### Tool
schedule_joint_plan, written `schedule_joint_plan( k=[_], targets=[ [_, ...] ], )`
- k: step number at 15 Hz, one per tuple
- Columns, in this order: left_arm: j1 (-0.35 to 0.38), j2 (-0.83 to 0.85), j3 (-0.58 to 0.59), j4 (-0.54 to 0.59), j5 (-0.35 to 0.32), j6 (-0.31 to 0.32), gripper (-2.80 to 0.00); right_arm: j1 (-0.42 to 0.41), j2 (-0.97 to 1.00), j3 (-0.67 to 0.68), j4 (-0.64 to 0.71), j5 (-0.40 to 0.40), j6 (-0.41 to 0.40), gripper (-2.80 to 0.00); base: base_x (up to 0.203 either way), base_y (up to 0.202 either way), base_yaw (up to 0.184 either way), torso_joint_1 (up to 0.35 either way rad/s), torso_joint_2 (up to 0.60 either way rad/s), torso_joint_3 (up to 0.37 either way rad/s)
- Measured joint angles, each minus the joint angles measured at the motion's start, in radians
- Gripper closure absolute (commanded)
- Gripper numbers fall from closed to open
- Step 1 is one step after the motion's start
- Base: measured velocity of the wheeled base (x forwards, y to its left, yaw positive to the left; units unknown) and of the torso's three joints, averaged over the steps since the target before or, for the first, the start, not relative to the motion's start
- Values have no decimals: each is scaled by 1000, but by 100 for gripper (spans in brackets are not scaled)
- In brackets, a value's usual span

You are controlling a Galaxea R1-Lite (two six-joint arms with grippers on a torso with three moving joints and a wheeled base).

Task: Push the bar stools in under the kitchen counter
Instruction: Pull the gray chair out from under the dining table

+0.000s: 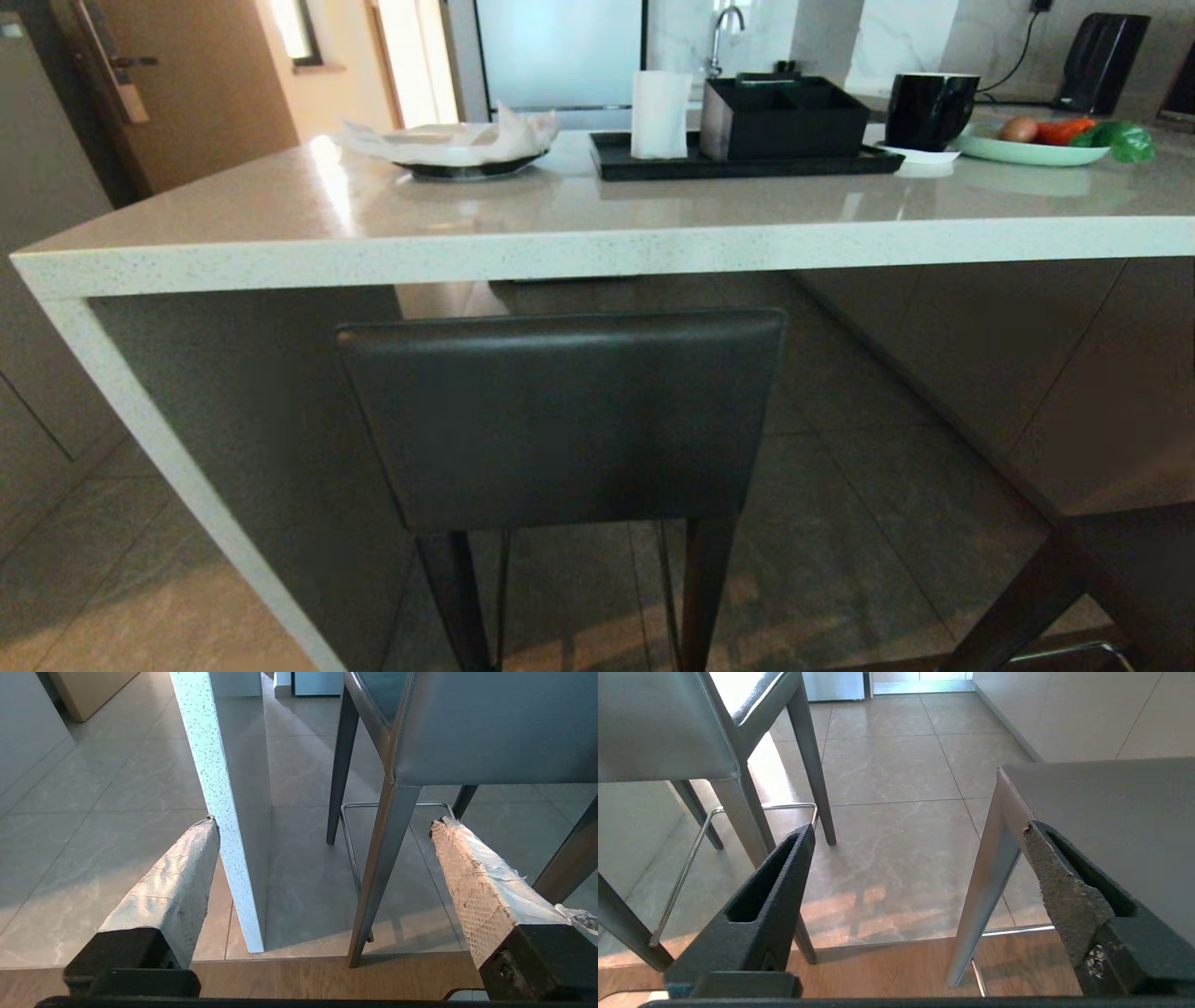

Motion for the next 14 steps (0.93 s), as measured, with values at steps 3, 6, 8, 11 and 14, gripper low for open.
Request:
schedule_joint_plan(
  k=[3,6,8,11,14],
  targets=[
    [-1,0,0,0,0,-1,-280,0,0,0,0,-2,2,-280,0,0,0,0,0,0],
    [-1,0,0,-1,0,0,-280,0,0,0,-1,6,-3,-280,0,0,0,0,0,0],
    [-1,6,-31,9,-11,0,-280,0,4,-13,7,22,-24,-280,0,0,0,0,0,0],
    [-9,116,-163,4,-70,-31,-280,0,75,-59,-5,64,-11,-280,0,0,0,0,0,0],
    [-28,354,-228,-118,-97,-49,-280,1,238,-100,-110,116,19,-280,0,0,0,0,0,0]
  ],
)
